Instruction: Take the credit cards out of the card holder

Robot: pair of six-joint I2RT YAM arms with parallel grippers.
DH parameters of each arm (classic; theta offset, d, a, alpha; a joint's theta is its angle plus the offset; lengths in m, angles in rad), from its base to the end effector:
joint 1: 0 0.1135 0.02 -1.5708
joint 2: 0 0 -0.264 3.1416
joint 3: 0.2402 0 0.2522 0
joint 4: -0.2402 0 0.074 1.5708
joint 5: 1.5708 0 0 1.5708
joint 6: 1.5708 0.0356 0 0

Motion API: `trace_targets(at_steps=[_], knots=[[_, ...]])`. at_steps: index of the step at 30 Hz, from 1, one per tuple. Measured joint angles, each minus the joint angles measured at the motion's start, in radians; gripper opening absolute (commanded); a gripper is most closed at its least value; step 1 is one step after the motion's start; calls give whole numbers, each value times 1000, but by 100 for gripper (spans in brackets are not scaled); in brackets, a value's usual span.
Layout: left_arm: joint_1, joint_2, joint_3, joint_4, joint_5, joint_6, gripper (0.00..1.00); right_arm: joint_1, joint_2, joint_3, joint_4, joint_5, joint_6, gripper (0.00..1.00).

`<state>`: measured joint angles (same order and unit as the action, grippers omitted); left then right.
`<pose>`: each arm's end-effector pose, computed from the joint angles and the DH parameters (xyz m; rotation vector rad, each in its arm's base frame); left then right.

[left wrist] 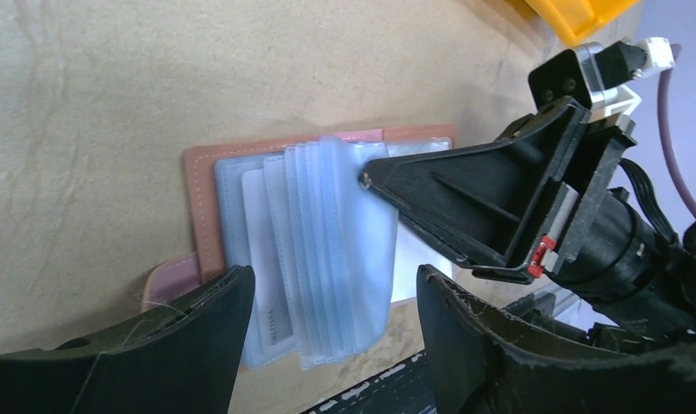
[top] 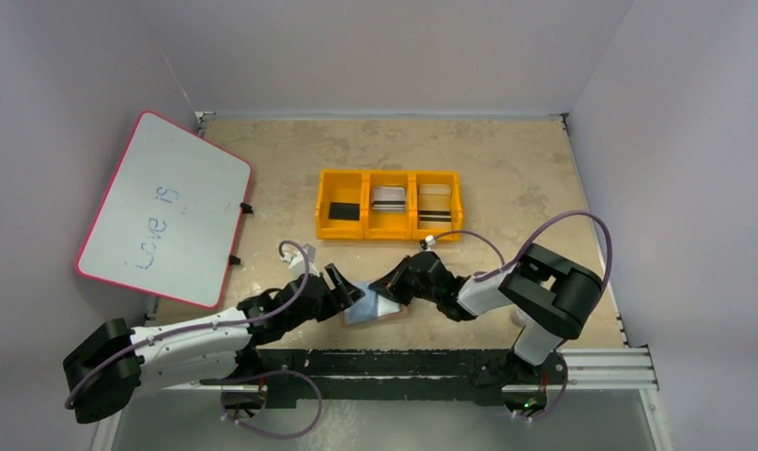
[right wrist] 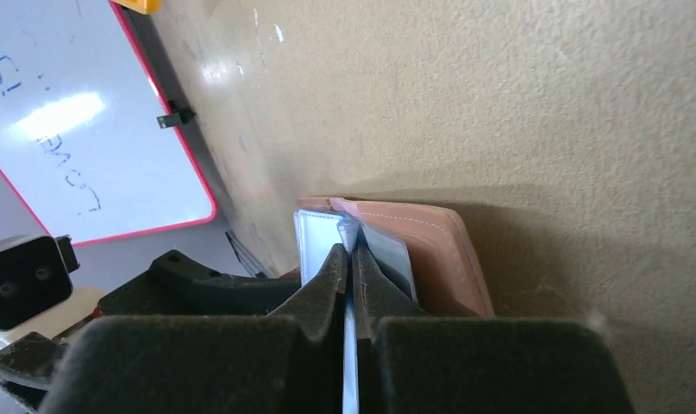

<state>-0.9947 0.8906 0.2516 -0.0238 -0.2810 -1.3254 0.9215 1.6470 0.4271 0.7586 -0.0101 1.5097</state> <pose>0.1018 -0.1386 0.1542 -0.5527 2.3160 -0.9286 0.1683 0.2223 0.1185 0.6894 2.3021 1.4004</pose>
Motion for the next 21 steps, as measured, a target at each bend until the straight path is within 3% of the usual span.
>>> trace_targets(at_steps=[7,14,17,21], knots=[[0,50,-36,161,61,-8,68,0,17,-7,20,-1,8,0],[0,76,-56,217,69,-39,68,-4,17,-7,21,-2,8,0],[0,81,-70,265,75,-44,57,-5,17,-7,24,-7,-2,1],[0,122,-68,323,88,-33,41,-6,-5,-13,48,3,-73,13]])
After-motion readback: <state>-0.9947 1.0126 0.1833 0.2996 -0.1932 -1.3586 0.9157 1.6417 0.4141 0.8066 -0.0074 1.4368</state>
